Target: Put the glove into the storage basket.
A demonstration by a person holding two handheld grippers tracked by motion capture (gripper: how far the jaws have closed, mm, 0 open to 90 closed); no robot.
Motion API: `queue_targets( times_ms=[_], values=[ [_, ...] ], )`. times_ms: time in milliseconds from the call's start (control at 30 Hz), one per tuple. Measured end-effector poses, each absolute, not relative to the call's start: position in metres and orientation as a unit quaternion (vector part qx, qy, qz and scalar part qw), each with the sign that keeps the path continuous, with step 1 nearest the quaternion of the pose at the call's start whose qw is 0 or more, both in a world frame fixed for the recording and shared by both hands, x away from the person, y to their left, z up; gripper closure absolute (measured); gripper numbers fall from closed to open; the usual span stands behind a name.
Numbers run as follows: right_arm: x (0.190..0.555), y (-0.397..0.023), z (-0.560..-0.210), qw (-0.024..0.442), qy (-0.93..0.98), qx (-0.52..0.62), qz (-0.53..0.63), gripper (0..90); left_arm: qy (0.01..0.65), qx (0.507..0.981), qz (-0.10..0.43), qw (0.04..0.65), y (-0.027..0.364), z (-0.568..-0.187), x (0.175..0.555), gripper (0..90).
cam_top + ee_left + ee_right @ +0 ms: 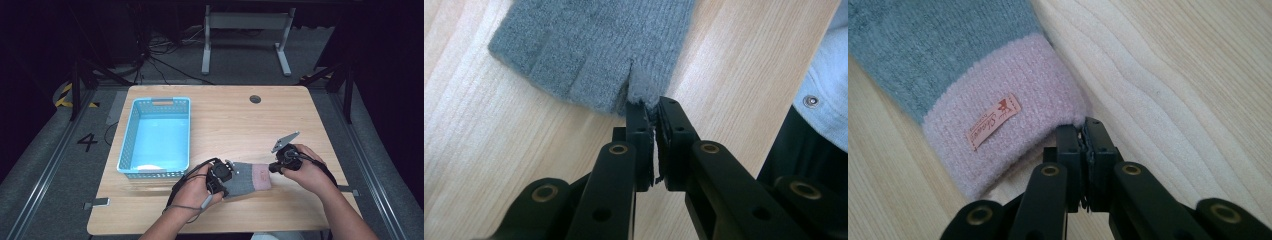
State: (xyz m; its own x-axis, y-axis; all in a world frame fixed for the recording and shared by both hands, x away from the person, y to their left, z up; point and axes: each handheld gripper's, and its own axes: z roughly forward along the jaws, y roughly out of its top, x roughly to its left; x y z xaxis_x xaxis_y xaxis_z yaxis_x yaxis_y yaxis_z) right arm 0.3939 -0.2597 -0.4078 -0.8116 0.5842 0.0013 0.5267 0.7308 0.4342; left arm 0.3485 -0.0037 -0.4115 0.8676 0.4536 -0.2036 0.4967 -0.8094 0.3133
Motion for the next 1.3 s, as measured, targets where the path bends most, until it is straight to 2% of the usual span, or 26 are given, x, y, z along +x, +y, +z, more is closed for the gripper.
queue_targets(
  times_ms=[167,300,700,1300],
  values=[
    [0.395,-0.258,-0.411,0.074,0.929,0.299,0.206,86.8,0.250,0.951,-0.064,0.170,-0.006,-0.419,0.350,84.4],
    [0.395,-0.262,-0.414,0.099,0.928,0.296,0.204,78.0,0.251,0.951,-0.071,0.164,-0.006,-0.421,0.350,80.2],
    [0.390,-0.276,-0.409,0.103,0.919,0.314,0.215,75.1,0.253,0.949,-0.089,0.168,0.000,-0.409,0.349,67.3],
    [0.381,-0.304,-0.404,0.090,0.899,0.361,0.230,71.0,0.246,0.939,-0.067,0.230,-0.001,-0.378,0.358,64.2]
  ],
)
